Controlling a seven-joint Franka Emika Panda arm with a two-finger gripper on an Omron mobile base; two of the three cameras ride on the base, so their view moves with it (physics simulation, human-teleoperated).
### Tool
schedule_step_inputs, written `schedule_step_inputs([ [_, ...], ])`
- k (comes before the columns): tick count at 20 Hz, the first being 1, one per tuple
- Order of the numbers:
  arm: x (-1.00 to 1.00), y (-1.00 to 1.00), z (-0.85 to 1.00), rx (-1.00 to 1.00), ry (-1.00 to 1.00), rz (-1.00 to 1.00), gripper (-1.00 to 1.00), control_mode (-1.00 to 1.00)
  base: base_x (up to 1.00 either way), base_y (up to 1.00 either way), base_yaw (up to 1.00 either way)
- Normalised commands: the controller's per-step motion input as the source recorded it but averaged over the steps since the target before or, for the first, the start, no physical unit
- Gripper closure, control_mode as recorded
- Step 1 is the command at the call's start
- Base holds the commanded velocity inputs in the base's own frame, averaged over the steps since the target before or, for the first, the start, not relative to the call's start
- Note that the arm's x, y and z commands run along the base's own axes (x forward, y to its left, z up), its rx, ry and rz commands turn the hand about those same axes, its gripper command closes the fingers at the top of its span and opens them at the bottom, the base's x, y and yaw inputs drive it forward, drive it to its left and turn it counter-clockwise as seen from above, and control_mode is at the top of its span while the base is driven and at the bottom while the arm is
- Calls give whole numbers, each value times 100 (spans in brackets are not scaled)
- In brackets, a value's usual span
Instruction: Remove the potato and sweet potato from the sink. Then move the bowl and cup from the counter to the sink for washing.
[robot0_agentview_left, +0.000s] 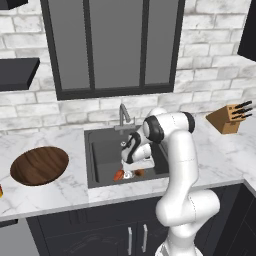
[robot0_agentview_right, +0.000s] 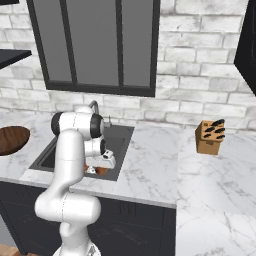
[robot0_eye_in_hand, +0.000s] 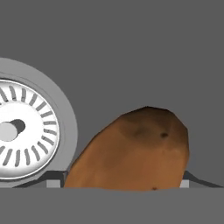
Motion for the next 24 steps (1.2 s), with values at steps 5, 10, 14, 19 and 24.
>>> schedule_step_inputs([
  [5, -11, 0, -2, 0, -1, -13, 100, -100, 0, 0, 0],
  [10, -15, 0, 3, 0, -12, -6, 100, -100, 0, 0, 0],
  [14, -15, 0, 8, 0, -17, -3, 100, -100, 0, 0, 0],
  [19, -8, 0, 15, 0, -15, -1, 100, -100, 0, 0, 0],
  [24, -1, -9, 20, 0, -15, 0, 100, -100, 0, 0, 0],
])
